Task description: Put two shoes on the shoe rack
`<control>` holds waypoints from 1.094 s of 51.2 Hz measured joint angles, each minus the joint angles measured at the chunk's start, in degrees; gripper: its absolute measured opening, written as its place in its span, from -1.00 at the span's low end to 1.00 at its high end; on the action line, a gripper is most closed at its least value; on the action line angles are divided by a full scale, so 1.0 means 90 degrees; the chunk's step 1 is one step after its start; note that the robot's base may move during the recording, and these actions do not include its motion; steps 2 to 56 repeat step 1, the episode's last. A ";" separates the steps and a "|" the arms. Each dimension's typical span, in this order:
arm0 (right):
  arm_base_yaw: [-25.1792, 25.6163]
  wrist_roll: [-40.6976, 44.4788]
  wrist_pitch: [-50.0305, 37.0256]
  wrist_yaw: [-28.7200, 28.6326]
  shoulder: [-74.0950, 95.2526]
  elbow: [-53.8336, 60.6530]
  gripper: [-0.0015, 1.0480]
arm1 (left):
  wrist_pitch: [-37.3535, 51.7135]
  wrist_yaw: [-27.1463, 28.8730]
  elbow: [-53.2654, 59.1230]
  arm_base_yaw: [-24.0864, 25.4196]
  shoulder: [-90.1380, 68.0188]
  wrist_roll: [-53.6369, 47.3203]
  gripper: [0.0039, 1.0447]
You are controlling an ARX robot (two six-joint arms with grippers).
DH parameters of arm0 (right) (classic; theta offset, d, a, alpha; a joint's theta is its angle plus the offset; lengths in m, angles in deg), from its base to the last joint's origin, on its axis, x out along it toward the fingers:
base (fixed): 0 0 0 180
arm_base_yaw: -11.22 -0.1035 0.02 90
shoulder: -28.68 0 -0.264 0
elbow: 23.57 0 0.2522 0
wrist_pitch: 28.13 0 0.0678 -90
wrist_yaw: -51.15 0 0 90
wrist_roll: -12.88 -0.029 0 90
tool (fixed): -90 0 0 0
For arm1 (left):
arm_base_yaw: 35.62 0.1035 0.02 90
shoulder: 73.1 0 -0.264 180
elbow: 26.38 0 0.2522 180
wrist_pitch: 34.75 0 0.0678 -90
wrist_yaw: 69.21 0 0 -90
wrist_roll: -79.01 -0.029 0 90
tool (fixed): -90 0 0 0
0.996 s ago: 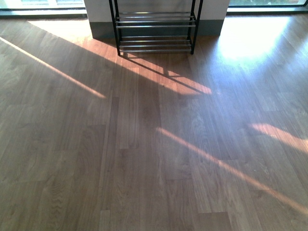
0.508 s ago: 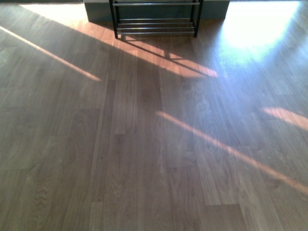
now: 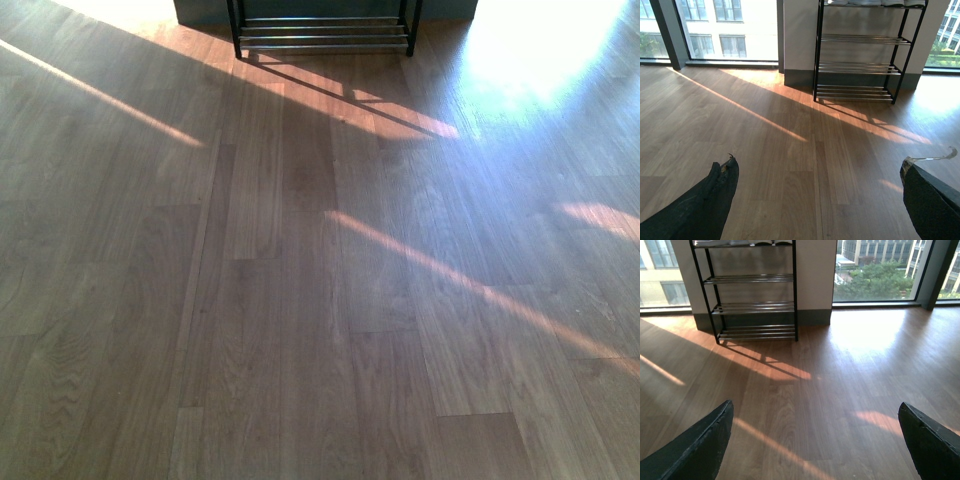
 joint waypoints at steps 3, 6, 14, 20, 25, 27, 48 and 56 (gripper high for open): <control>0.0000 0.0002 0.0000 0.0000 0.0000 0.0000 0.82 | 0.0000 0.0000 0.0000 0.0000 0.0000 0.0000 0.83; 0.0000 0.0002 0.0000 0.0000 0.0000 0.0000 0.82 | 0.0000 0.0000 0.0000 0.0000 0.0000 0.0000 0.83; 0.0000 0.0002 0.0000 0.0000 0.0000 0.0000 0.82 | 0.0000 0.0000 0.0000 0.0000 0.0000 0.0000 0.83; 0.0000 0.0002 0.0000 0.0000 0.0000 0.0000 0.82 | 0.0000 0.0000 0.0000 0.0000 0.0000 0.0000 0.83; 0.0000 0.0002 0.0000 0.0000 0.0000 0.0000 0.82 | 0.0000 0.0000 0.0000 0.0000 0.0000 0.0000 0.83; 0.0000 0.0002 0.0000 0.0000 0.0000 0.0000 0.82 | 0.0000 0.0000 0.0000 0.0000 0.0000 0.0000 0.83; 0.0000 0.0002 0.0000 0.0000 0.0000 0.0000 0.82 | 0.0000 0.0000 0.0000 0.0000 0.0000 0.0000 0.83; 0.0000 0.0002 0.0000 0.0000 0.0000 0.0000 0.82 | 0.0000 0.0000 0.0000 0.0000 0.0000 0.0000 0.83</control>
